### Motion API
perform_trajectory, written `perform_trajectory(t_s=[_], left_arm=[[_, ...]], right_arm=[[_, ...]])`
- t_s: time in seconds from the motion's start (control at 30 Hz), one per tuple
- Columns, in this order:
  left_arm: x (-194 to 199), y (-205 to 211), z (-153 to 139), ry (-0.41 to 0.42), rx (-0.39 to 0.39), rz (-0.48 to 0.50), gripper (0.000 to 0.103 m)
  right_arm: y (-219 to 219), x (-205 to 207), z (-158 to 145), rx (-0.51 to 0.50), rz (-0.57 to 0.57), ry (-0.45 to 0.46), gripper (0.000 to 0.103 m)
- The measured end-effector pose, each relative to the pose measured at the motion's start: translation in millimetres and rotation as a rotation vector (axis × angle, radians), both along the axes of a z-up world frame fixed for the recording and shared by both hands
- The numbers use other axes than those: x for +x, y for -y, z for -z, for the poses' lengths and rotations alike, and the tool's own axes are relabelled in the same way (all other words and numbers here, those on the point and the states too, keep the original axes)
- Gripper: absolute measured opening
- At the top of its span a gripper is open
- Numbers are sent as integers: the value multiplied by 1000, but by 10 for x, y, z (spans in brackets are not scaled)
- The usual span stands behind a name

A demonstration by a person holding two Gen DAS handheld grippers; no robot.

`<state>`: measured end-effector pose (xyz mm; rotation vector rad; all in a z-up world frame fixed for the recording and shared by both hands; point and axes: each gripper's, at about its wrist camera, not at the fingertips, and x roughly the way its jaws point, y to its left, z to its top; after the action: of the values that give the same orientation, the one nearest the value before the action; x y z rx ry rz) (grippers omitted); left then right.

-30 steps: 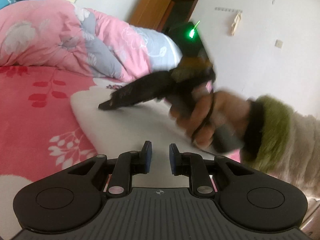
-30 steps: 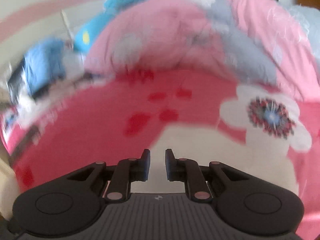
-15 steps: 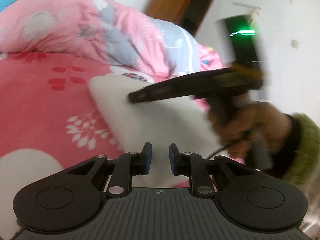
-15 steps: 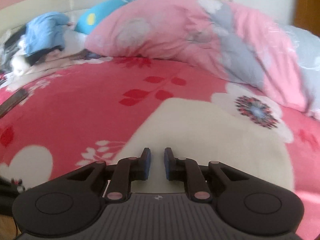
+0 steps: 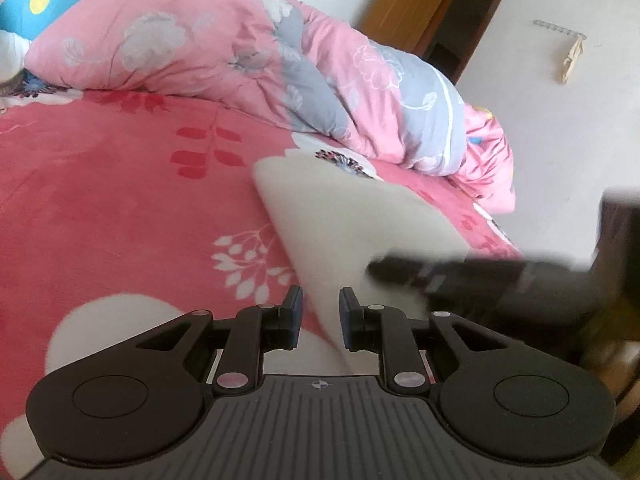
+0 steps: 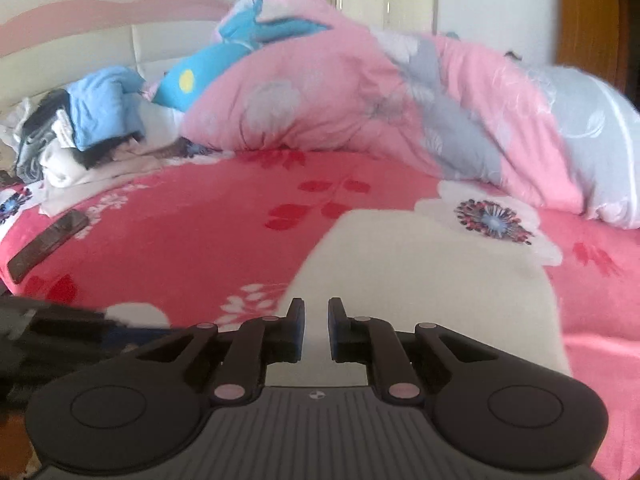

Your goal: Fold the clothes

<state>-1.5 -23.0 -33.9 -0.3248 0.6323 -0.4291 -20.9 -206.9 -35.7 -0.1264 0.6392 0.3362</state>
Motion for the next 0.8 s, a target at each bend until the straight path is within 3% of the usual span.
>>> perform_trajectory(t_s=[0.13,0.2,0.3,0.47,0.67,0.77,0.8], left_arm=[[10,59,-99,18,37,-2,19],[13,92,-164,41,55,1,19],[49,176,-223,74,79,19,20],[196,405,-229,76,128,54,20],[247,604,-194,85,193,66,24],[258,686,-151,80,232,76,25],[261,714,-135,77,247,79,26]], right_arm=[[44,-80,253,23,29,42,11],[68,-122,113,62,77,34,11],[126,-363,-19,59,120,114,12],[323,-536,422,90,188,90,11],[906,-907,207,335,315,87,15],[1460,-1095,178,512,437,89,30],[1610,-1121,195,565,466,89,40]])
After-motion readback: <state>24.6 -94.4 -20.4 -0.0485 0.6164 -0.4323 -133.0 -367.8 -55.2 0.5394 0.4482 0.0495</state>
